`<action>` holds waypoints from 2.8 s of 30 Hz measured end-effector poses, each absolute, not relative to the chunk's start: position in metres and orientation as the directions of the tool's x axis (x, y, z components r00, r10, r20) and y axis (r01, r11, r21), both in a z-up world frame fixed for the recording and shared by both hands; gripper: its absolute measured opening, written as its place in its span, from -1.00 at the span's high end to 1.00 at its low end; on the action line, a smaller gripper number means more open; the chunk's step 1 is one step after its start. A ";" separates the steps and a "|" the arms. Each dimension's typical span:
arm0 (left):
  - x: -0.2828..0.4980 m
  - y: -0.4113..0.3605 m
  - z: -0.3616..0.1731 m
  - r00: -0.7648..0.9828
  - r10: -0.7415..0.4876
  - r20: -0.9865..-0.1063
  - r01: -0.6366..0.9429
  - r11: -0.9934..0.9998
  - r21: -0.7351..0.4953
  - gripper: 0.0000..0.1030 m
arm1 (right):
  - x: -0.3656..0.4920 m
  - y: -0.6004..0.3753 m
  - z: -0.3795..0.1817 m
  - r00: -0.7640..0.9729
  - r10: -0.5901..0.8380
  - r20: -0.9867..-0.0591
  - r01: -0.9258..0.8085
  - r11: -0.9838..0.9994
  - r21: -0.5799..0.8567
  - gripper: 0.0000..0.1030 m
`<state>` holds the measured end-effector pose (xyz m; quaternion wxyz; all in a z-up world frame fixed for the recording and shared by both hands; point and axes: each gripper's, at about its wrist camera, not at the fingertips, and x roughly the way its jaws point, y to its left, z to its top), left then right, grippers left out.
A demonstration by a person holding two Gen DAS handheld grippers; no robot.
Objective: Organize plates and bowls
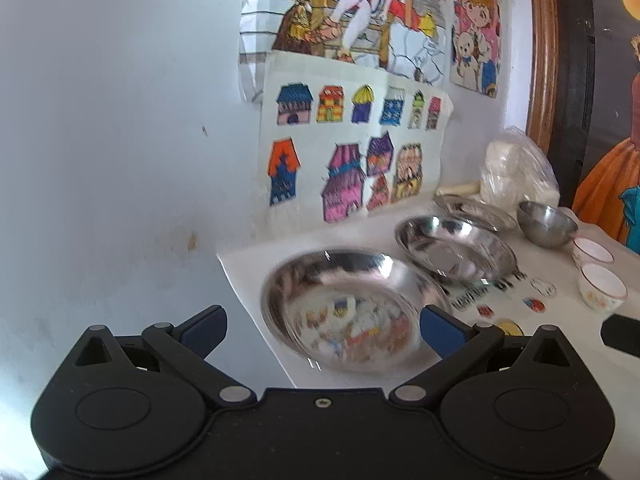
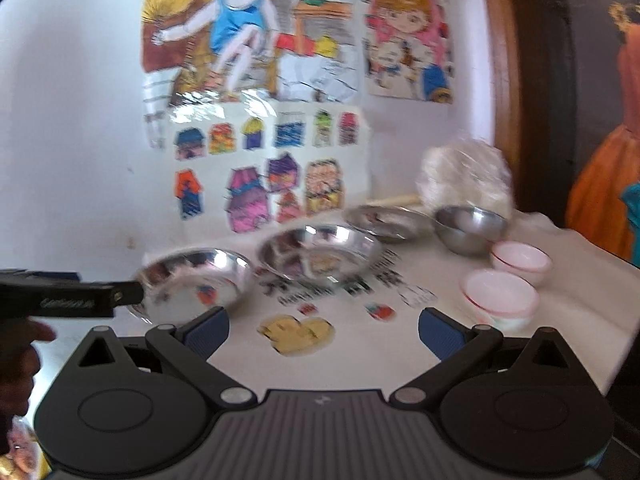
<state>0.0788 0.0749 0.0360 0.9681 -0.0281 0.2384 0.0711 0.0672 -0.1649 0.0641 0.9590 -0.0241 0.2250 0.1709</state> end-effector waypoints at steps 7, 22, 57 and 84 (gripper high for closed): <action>0.123 0.104 0.036 0.856 0.114 -0.504 -0.133 0.991 -0.002 -0.98 | 0.109 -0.136 0.059 0.790 0.393 -0.471 -0.409 0.910 0.074 -1.00; 0.164 0.130 0.005 0.828 0.041 -0.560 -0.109 0.990 -0.089 -0.83 | 0.176 -0.089 0.009 0.699 0.404 -0.590 -0.405 0.904 0.139 -0.80; 0.152 0.114 0.020 0.867 -0.040 -0.498 -0.081 0.972 -0.220 0.71 | 0.162 -0.105 0.030 0.733 0.437 -0.522 -0.363 0.899 0.243 0.52; 0.290 0.036 0.003 0.848 -0.050 -0.528 -0.032 0.989 -0.144 0.70 | 0.255 -0.135 0.019 0.837 0.152 -0.525 -0.183 0.983 -0.006 0.52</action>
